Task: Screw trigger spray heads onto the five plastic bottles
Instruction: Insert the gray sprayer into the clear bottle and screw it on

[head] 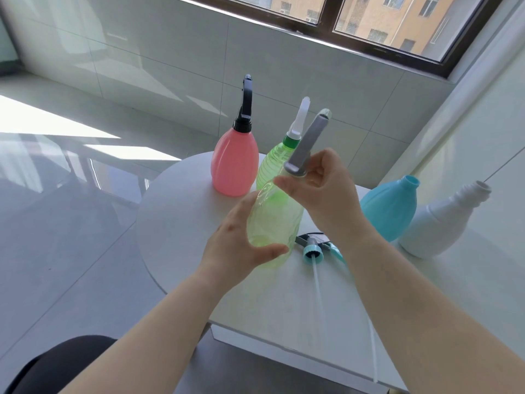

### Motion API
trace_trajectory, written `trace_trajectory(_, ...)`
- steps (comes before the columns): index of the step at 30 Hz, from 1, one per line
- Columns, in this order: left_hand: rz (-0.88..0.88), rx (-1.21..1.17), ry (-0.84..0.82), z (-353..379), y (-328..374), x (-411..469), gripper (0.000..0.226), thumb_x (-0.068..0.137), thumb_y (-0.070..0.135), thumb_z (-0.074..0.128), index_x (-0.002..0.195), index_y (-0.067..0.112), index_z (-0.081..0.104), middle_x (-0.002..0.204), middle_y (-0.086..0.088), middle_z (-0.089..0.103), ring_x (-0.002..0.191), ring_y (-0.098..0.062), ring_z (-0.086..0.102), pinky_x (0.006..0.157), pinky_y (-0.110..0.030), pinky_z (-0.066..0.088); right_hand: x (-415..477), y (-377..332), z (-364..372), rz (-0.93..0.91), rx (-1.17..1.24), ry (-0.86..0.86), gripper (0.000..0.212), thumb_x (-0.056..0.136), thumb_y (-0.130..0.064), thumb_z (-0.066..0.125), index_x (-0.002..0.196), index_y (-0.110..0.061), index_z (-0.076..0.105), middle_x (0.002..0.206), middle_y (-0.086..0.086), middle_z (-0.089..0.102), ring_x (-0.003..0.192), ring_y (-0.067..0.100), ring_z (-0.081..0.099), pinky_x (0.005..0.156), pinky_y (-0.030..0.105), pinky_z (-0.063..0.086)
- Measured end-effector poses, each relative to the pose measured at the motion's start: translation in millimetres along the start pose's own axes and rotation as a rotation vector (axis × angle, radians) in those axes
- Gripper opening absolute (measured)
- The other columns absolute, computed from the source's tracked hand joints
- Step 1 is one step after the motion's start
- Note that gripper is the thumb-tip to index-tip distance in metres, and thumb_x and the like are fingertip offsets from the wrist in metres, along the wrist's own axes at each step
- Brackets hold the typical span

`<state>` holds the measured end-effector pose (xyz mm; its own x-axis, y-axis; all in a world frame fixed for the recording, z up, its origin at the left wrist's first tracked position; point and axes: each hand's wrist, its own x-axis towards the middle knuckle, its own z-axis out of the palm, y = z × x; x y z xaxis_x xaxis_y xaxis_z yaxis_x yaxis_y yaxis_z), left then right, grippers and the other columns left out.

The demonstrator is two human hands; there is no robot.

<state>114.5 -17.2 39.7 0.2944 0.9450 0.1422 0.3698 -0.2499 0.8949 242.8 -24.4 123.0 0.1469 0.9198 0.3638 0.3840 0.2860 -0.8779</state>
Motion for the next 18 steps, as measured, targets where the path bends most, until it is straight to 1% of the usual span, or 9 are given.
trace_trajectory(2,-0.001,-0.006,-0.002,-0.4,-0.1,0.5,0.092,0.056,0.036,0.079,0.133,0.035,0.027,0.134,0.008,0.046,0.121,-0.014,0.042,0.100,-0.037,0.038,-1.3,2.0,2.3,0.022,-0.029,0.012,0.029,0.068,-0.020,0.072,0.075,-0.025,0.045,0.077,-0.013,0.057,0.074,0.004,0.058,0.076,0.025,0.049)
trace_trajectory(4,0.005,-0.023,-0.007,-0.8,-0.3,0.8,0.091,0.056,0.035,0.079,0.132,0.036,0.028,0.132,0.009,0.047,0.120,-0.013,0.043,0.100,-0.038,0.039,-4.2,2.6,-3.8,0.060,0.040,-0.127,0.023,0.077,-0.022,0.064,0.095,-0.022,0.049,0.092,-0.014,0.058,0.085,0.002,0.060,0.078,0.020,0.048)
trace_trajectory(6,0.012,-0.033,-0.010,-1.6,-1.3,1.5,0.091,0.055,0.034,0.080,0.130,0.038,0.030,0.127,0.012,0.049,0.118,-0.012,0.044,0.099,-0.037,0.040,-5.8,3.1,-12.2,0.036,0.116,-0.227,0.027,0.083,-0.013,0.056,0.108,-0.020,0.052,0.100,-0.015,0.061,0.089,-0.006,0.060,0.077,0.010,0.046)
trace_trajectory(7,0.014,-0.035,-0.011,-2.0,-2.0,1.9,0.091,0.055,0.034,0.080,0.130,0.039,0.030,0.123,0.014,0.049,0.117,-0.011,0.044,0.098,-0.036,0.040,-5.6,2.9,-15.3,0.024,0.158,-0.233,0.026,0.082,-0.009,0.055,0.106,-0.019,0.056,0.098,-0.016,0.064,0.089,-0.006,0.061,0.077,0.009,0.046)
trace_trajectory(10,0.019,-0.038,-0.011,-2.3,-3.1,2.6,0.091,0.054,0.035,0.080,0.129,0.040,0.030,0.116,0.019,0.046,0.114,-0.010,0.044,0.096,-0.034,0.040,-3.2,1.5,-16.1,0.023,0.236,-0.172,0.020,0.076,-0.007,0.063,0.085,-0.024,0.064,0.075,-0.020,0.071,0.080,-0.002,0.065,0.076,0.012,0.049)
trace_trajectory(13,0.027,-0.031,-0.002,-1.9,-3.5,2.0,0.090,0.054,0.035,0.080,0.129,0.040,0.030,0.116,0.018,0.047,0.113,-0.010,0.045,0.094,-0.032,0.039,-5.1,3.9,-5.6,-0.023,0.126,-0.010,0.025,0.068,-0.010,0.072,0.071,-0.029,0.056,0.065,-0.022,0.068,0.071,-0.004,0.063,0.074,0.014,0.051)
trace_trajectory(15,0.032,-0.041,-0.005,-2.2,-3.4,2.0,0.090,0.054,0.033,0.080,0.129,0.039,0.031,0.120,0.015,0.049,0.115,-0.011,0.045,0.096,-0.034,0.040,-7.9,5.9,1.1,-0.041,0.053,0.093,0.031,0.068,-0.013,0.073,0.071,-0.030,0.047,0.069,-0.017,0.064,0.071,-0.004,0.060,0.076,0.018,0.050)
trace_trajectory(16,0.031,-0.048,-0.009,-2.6,-3.3,2.2,0.090,0.054,0.033,0.080,0.129,0.039,0.031,0.121,0.014,0.050,0.116,-0.011,0.045,0.097,-0.035,0.040,-8.7,6.1,2.2,-0.037,0.050,0.096,0.030,0.069,-0.013,0.071,0.075,-0.030,0.047,0.074,-0.016,0.061,0.073,-0.003,0.059,0.079,0.020,0.049)
trace_trajectory(18,0.028,-0.054,-0.019,-3.5,-3.4,2.7,0.090,0.054,0.032,0.081,0.129,0.040,0.031,0.118,0.015,0.050,0.115,-0.011,0.046,0.098,-0.036,0.040,-9.9,5.0,0.2,-0.021,0.089,-0.030,0.024,0.076,-0.012,0.064,0.088,-0.028,0.051,0.086,-0.016,0.061,0.083,-0.001,0.060,0.085,0.021,0.048)
